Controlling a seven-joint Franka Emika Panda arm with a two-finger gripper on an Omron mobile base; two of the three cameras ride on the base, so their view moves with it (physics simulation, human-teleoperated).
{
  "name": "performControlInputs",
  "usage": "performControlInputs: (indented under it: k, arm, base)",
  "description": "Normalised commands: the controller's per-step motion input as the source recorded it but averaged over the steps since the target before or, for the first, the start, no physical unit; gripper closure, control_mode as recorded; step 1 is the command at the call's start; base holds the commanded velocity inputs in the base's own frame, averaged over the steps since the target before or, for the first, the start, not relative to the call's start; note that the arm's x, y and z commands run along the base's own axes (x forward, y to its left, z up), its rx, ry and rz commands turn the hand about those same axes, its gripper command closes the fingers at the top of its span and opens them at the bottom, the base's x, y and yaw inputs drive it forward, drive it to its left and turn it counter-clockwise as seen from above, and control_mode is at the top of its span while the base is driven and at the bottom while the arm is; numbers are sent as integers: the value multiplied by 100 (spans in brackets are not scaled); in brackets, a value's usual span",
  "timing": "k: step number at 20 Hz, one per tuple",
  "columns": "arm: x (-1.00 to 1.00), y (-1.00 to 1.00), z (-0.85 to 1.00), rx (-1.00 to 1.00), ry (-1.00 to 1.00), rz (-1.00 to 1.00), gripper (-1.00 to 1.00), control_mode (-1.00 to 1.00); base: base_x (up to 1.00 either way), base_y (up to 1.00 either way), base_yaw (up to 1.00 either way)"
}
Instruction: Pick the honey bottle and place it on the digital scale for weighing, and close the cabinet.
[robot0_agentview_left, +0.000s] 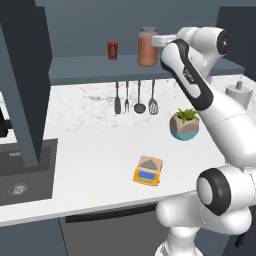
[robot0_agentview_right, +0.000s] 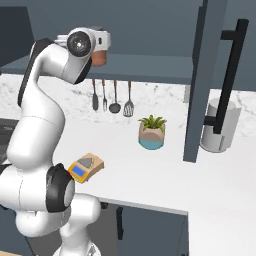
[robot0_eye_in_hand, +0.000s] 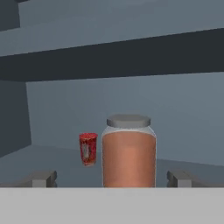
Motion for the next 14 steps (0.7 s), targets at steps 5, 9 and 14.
performControlInputs:
  k: [5, 9, 14]
  arm:
    - [32, 0, 18, 0, 5, 0, -100, -100]
    - [30, 0, 29, 0, 0, 0, -100, -100]
    - [35, 0, 15, 0, 0, 0, -100, -100]
  base:
    - [0, 0, 0]
    - [0, 0, 0]
    - [0, 0, 0]
